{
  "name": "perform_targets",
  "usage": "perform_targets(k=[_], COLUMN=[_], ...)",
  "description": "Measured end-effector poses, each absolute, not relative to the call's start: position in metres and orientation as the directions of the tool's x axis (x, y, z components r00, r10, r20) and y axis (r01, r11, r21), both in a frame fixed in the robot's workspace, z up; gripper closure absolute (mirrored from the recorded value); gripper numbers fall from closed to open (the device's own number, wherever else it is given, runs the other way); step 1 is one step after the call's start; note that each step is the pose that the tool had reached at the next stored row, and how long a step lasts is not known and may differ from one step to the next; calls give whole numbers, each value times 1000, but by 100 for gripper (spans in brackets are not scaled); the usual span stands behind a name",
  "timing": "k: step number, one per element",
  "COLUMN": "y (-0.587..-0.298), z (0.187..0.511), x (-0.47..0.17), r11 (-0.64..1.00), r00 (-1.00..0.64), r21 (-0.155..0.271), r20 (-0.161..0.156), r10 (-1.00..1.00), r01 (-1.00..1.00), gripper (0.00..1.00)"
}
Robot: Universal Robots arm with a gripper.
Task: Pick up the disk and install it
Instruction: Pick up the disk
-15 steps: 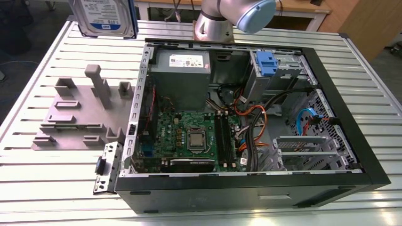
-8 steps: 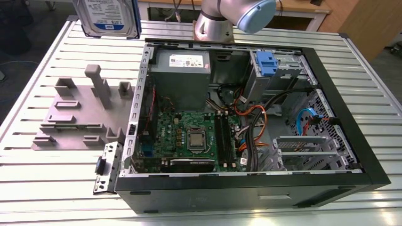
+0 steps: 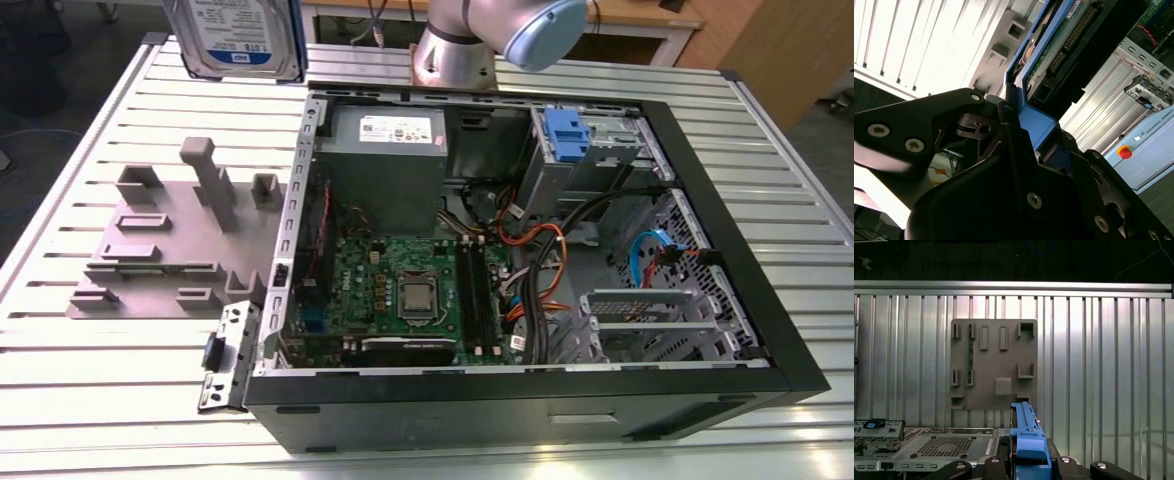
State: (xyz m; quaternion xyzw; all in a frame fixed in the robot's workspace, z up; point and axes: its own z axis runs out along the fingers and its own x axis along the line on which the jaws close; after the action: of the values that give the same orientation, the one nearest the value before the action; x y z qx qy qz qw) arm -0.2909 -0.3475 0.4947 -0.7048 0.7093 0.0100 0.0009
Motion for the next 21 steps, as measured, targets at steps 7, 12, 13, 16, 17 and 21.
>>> perform_targets(k=[7,12,13,16,17,21], y=[-347,-347,-347,-347,-347,-347], z=[495,495,495,495,495,495], x=[-285,-281,-280,-278,-277,-274], r11=[6,6,6,6,6,6], r00=[-6,-6,-6,-6,-6,-6], r21=[13,13,13,13,13,13], r20=[-15,-15,-15,-15,-15,-15], r10=[-1000,-1000,-1000,-1000,-1000,-1000], r01=[-1000,-1000,-1000,-1000,-1000,-1000], gripper=[63,63,63,63,63,63])
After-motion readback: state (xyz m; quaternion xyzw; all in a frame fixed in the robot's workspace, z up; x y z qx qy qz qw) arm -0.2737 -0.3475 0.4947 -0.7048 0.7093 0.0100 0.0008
